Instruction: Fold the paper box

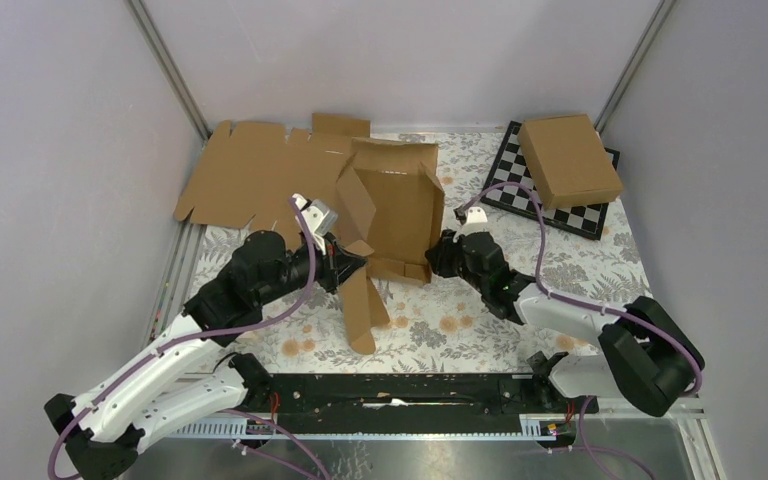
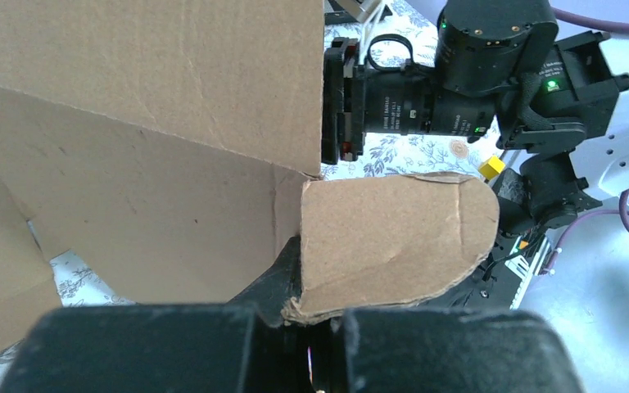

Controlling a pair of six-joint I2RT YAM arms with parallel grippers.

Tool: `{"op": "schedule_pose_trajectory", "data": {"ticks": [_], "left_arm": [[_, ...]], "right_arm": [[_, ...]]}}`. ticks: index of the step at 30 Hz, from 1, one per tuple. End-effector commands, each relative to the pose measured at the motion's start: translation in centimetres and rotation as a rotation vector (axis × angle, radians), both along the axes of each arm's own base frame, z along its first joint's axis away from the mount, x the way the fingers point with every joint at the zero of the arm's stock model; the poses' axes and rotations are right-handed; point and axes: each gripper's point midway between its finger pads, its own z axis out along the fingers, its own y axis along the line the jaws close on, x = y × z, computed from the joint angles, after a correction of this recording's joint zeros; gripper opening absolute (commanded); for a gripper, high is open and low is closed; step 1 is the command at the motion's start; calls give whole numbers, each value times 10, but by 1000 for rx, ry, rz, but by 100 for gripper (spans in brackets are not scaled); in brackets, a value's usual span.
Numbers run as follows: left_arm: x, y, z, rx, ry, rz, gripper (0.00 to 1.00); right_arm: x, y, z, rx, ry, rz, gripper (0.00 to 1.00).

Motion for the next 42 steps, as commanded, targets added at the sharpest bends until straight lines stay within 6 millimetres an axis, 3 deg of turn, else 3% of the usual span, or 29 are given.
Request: {"op": "schedule_pose_trajectory", "data": {"ticks": [1, 6, 15, 21, 25, 27, 28, 32, 37, 42], "left_arm": [[3, 5, 34, -60, -38, 41, 0], [1, 14, 25, -37, -69, 53, 0], [-12, 26, -5, 90, -164, -27, 0], [-10, 33, -9, 128, -180, -12, 0], [-10, 34, -10, 135, -181, -6, 0], [-10, 35, -9, 135, -186, -2, 0], [-10, 36, -9, 134, -187, -2, 0], [-11, 37, -9, 131, -195, -2, 0], [-11, 39, -9, 142, -214, -4, 0], [-11, 39, -13, 151, -220, -6, 0]], "right_arm": [[2, -2, 25, 53, -26, -48, 30], [-1, -8, 23, 29, -44, -48, 39], [-17, -25, 4, -68, -76, -3, 45], [-23, -29, 5, -52, -98, 8, 50], [-29, -24, 6, -39, -84, 43, 72], [-33, -25, 5, -40, -79, 55, 93], [-34, -26, 6, -41, -76, 57, 99], [-40, -31, 0, -74, -61, 71, 100], [-40, -39, -21, -121, -20, 38, 100], [-39, -24, -21, -79, -57, 99, 100]]}}
